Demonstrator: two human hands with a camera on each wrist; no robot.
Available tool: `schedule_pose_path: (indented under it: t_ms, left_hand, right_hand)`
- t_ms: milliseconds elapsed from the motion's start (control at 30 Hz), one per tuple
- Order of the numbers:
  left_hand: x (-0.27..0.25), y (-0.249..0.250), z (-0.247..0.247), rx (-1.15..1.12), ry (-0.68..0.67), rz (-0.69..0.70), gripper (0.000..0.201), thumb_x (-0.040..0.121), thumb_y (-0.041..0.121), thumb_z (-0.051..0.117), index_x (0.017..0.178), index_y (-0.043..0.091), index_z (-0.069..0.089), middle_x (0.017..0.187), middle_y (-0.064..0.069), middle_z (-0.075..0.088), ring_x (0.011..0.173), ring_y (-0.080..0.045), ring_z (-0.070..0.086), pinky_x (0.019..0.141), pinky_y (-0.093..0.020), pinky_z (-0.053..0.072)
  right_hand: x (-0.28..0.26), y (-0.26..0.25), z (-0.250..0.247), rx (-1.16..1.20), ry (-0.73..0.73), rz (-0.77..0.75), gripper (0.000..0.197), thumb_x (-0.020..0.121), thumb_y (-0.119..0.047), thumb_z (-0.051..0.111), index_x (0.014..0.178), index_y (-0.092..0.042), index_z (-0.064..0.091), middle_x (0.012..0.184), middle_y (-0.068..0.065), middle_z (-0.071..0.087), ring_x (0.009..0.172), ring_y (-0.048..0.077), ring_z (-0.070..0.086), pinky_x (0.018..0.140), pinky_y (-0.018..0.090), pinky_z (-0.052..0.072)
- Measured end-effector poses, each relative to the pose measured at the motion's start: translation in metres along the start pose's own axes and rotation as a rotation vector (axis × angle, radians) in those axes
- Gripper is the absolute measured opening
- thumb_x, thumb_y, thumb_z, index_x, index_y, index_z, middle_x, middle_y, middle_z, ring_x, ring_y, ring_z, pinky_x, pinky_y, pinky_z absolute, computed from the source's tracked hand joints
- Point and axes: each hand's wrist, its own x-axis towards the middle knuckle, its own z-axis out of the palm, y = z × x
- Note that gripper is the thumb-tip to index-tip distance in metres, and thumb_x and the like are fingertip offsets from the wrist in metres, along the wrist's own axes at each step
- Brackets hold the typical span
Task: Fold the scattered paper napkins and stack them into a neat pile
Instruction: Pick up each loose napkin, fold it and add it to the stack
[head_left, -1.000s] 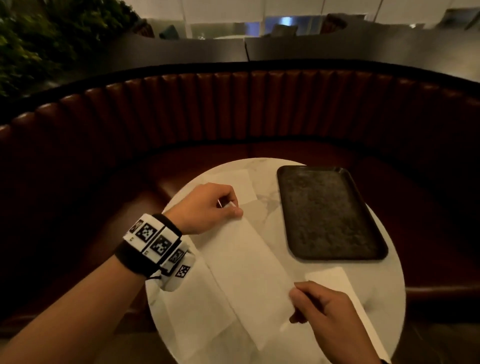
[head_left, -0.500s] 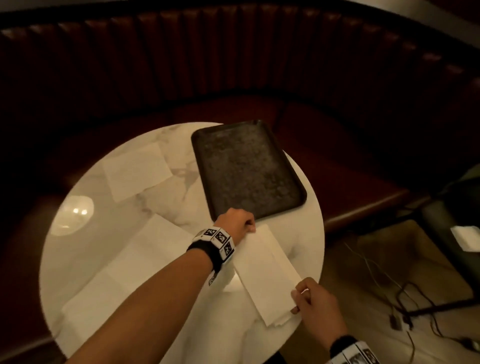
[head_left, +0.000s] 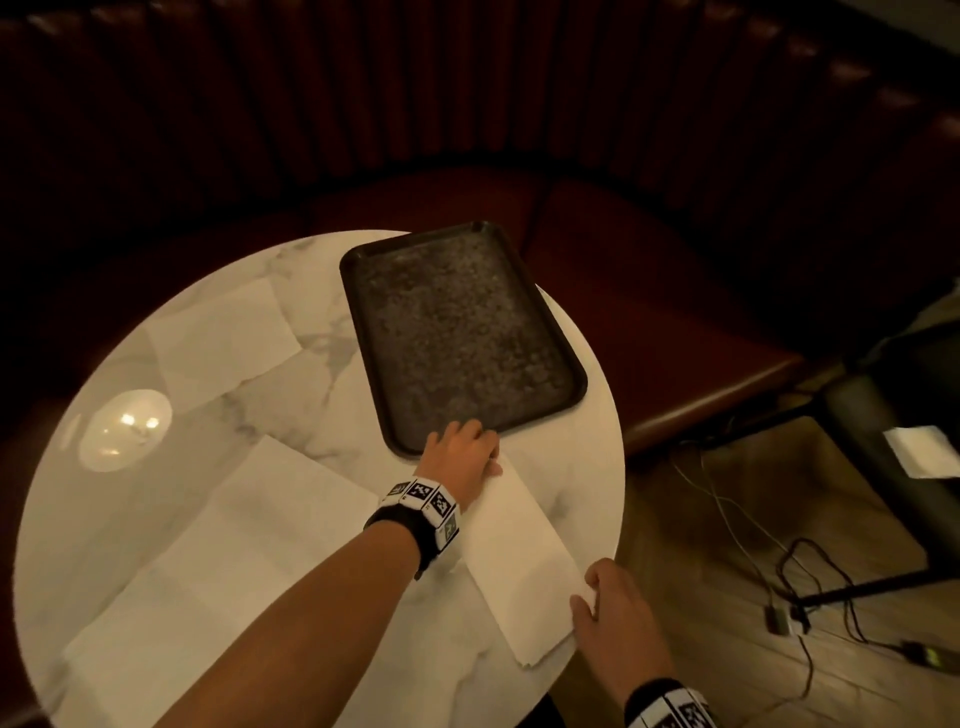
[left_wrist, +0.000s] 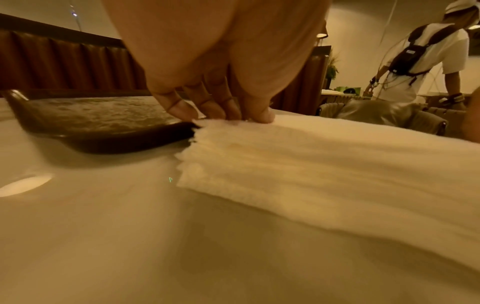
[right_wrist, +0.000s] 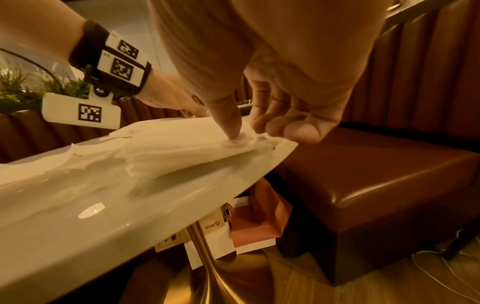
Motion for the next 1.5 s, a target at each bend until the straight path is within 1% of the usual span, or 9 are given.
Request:
schedule_pose_path:
  t_ms: [167, 333, 533, 667, 733, 967, 1133, 1300, 1500]
  left_hand:
    - [-0.05, -0.031, -0.014, -0.204, 0.242, -0.073, 0.017, 0.095, 0.038, 0.049, 0.102, 0.024, 0.058, 0.104, 0.003, 0.054, 0.094, -0.021, 0.051, 0.079, -0.038, 0.045]
    - [-0.16, -0.109, -0.006, -0.193, 0.352, -0.312, 0.017, 0.09, 0.032, 0.05, 0.1, 0.024, 0.061, 0.1, 0.002, 0.057, 0.089, -0.025, 0.054, 0.073, -0.038, 0.047]
    - [-0.283, -0.179, 0.008, -0.177, 0.178, -0.776, 0.038, 0.089, 0.042, 0.056, 0.125, 0.029, 0.05, 0.136, 0.004, 0.041, 0.123, -0.024, 0.037, 0.097, -0.042, 0.037]
    - [-0.328, -0.187, 0.022, -0.237, 0.083, -0.813, 0.063, 0.083, 0.058, 0.057, 0.137, 0.034, 0.037, 0.152, 0.007, 0.022, 0.137, -0.023, 0.021, 0.109, -0.047, 0.025]
    - [-0.34, -0.183, 0.03, -0.281, 0.064, -0.843, 0.071, 0.082, 0.059, 0.057, 0.142, 0.036, 0.029, 0.157, 0.007, 0.014, 0.141, -0.024, 0.013, 0.112, -0.05, 0.019]
    - [-0.352, -0.169, 0.037, -0.318, 0.02, -0.859, 0.075, 0.09, 0.051, 0.054, 0.149, 0.034, 0.012, 0.161, 0.005, -0.002, 0.146, -0.025, 0.002, 0.117, -0.054, 0.011]
    - [-0.352, -0.166, 0.037, -0.275, 0.013, -0.848, 0.072, 0.092, 0.05, 0.052, 0.149, 0.034, 0.013, 0.161, 0.001, -0.003, 0.147, -0.027, 0.001, 0.117, -0.055, 0.009]
    - [-0.353, -0.167, 0.04, -0.259, 0.004, -0.836, 0.069, 0.092, 0.05, 0.051, 0.148, 0.035, 0.014, 0.161, 0.001, -0.003, 0.147, -0.028, -0.002, 0.117, -0.056, 0.007]
    - [-0.354, -0.17, 0.025, -0.306, 0.028, -0.828, 0.064, 0.093, 0.052, 0.047, 0.147, 0.034, 0.019, 0.16, 0.001, 0.004, 0.147, -0.027, 0.0, 0.116, -0.053, 0.007]
  right_hand:
    - [-0.005, -0.012, -0.006, -0.068, 0.066, -0.011, 0.033, 0.091, -0.039, 0.051, 0.119, -0.028, 0.038, 0.118, -0.002, 0.039, 0.105, 0.012, 0.042, 0.095, 0.031, 0.046]
    - [-0.012, -0.047, 0.004, -0.131, 0.153, -0.209, 0.028, 0.086, -0.033, 0.061, 0.111, -0.026, 0.052, 0.112, 0.0, 0.048, 0.097, 0.018, 0.041, 0.085, 0.037, 0.043]
    - [-0.02, -0.103, 0.051, -0.219, 0.025, -0.541, 0.018, 0.085, -0.031, 0.062, 0.101, -0.025, 0.06, 0.101, -0.004, 0.054, 0.09, 0.02, 0.047, 0.074, 0.035, 0.042]
    - [-0.033, -0.141, 0.09, -0.329, -0.048, -0.759, 0.012, 0.081, -0.039, 0.06, 0.09, -0.031, 0.058, 0.087, -0.008, 0.059, 0.077, 0.02, 0.057, 0.062, 0.033, 0.043]
    - [-0.039, -0.163, 0.109, -0.386, -0.129, -0.811, 0.016, 0.089, -0.041, 0.049, 0.099, -0.031, 0.057, 0.098, -0.009, 0.058, 0.091, 0.021, 0.056, 0.074, 0.035, 0.042]
    - [-0.02, -0.221, 0.148, -0.301, -0.137, -0.655, 0.027, 0.093, -0.029, 0.05, 0.118, -0.021, 0.052, 0.121, 0.002, 0.048, 0.11, 0.023, 0.05, 0.093, 0.034, 0.044]
    - [0.002, -0.236, 0.158, -0.379, -0.068, -0.474, 0.029, 0.093, -0.022, 0.05, 0.121, -0.016, 0.045, 0.124, 0.007, 0.04, 0.11, 0.028, 0.047, 0.088, 0.039, 0.047]
    - [0.01, -0.233, 0.165, -0.399, -0.04, -0.458, 0.018, 0.094, -0.019, 0.045, 0.109, -0.017, 0.054, 0.116, 0.006, 0.048, 0.107, 0.025, 0.049, 0.086, 0.036, 0.047]
    - [-0.001, -0.252, 0.14, -0.108, -0.031, -0.532, 0.006, 0.089, -0.016, 0.057, 0.083, -0.015, 0.058, 0.094, 0.005, 0.058, 0.082, 0.019, 0.054, 0.075, 0.027, 0.043]
